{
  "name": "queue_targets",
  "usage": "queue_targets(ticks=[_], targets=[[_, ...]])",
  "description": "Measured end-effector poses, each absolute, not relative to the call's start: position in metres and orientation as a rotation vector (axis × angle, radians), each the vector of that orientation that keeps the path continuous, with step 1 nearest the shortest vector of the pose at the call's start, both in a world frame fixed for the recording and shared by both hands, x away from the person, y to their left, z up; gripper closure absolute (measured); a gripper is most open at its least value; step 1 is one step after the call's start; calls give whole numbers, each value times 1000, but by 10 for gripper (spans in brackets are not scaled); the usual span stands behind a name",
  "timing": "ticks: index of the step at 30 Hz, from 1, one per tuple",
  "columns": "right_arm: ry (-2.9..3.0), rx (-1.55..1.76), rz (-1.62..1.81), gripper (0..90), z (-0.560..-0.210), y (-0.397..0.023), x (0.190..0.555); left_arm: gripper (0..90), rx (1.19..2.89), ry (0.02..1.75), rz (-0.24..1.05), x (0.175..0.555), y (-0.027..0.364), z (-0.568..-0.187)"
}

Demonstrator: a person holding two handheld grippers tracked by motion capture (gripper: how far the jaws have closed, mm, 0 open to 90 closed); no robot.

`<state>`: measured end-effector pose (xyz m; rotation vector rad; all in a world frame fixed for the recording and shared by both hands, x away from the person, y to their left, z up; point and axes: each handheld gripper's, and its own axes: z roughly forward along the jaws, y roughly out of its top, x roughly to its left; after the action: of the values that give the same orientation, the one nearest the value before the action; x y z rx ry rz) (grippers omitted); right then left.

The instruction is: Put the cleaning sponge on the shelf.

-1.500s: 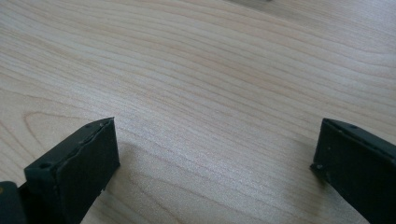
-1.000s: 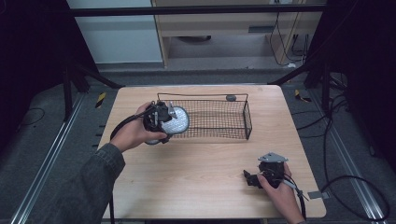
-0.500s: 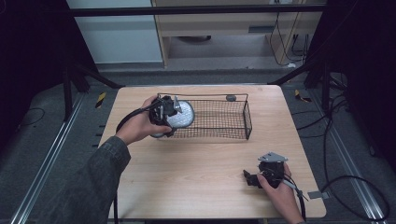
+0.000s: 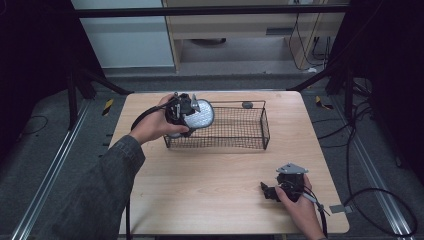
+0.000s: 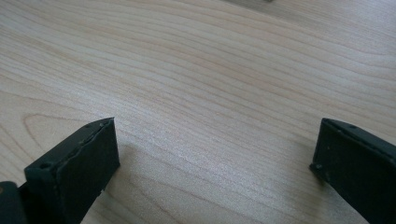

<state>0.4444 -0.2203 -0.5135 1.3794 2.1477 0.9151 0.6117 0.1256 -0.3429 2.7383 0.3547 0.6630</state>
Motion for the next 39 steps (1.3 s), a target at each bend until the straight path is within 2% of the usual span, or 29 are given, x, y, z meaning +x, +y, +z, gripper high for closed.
queue_targets(ticks=[8, 16, 22, 39], targets=[[2150, 1378, 915, 4, -513, -220, 446, 92, 2755, 283, 652, 629, 119, -343], [2149, 1376, 915, 4, -513, -220, 446, 93, 2762, 236, 709, 640, 115, -345], [2149, 1376, 914, 5, -513, -220, 445, 93, 2734, 243, 770, 636, 119, -343], [2143, 1386, 909, 4, -513, -220, 445, 93, 2750, 208, 787, 628, 116, -348]])
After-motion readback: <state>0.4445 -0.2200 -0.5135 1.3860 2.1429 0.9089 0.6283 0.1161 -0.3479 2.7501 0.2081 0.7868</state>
